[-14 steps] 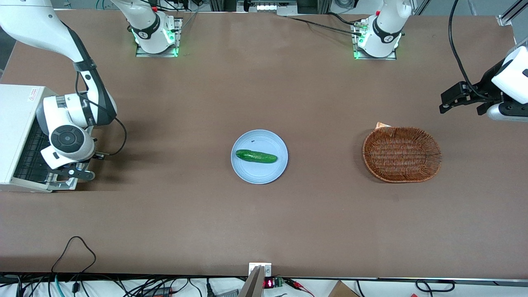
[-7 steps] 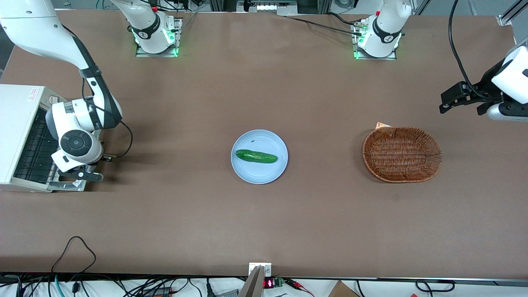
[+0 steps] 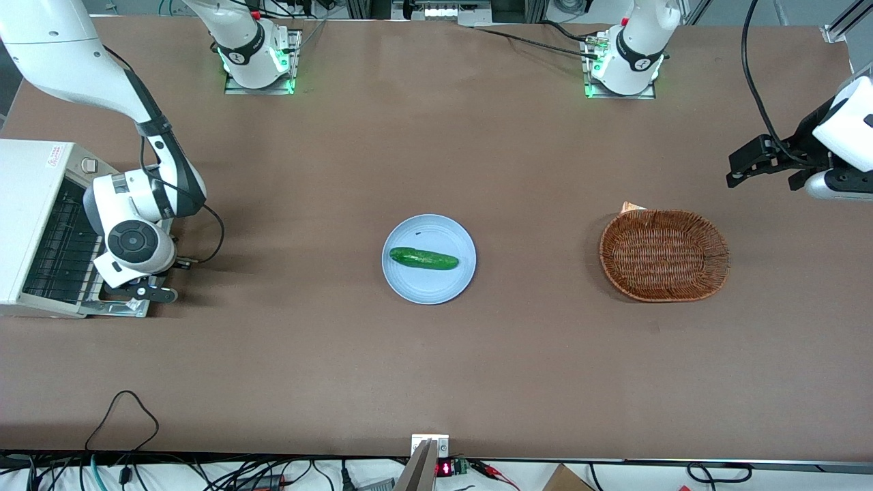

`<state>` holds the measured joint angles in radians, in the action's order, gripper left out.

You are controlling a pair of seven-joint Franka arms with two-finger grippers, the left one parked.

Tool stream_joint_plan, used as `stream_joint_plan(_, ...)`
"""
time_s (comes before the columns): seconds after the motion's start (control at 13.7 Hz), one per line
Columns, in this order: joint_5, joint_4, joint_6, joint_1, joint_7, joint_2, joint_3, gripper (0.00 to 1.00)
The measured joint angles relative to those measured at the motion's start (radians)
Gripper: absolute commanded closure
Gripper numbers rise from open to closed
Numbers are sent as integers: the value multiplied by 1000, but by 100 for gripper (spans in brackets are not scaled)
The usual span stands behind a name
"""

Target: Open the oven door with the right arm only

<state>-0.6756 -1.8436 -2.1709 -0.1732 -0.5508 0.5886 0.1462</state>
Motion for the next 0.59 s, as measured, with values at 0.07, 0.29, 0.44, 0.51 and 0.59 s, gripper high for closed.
stream_joint_plan(0.07, 0, -1, -11, 0, 0, 7, -3, 100)
stream_joint_plan(0.29, -3, -2, -36, -2, 0, 25, -8, 100)
stream_joint_plan(0.44, -3, -3, -37, -2, 0, 27, -8, 100)
stream_joint_plan(0.51, 2, -3, -36, -3, 0, 27, -9, 100)
stream_joint_plan(0.59, 13, -5, -36, -4, 0, 27, -10, 100)
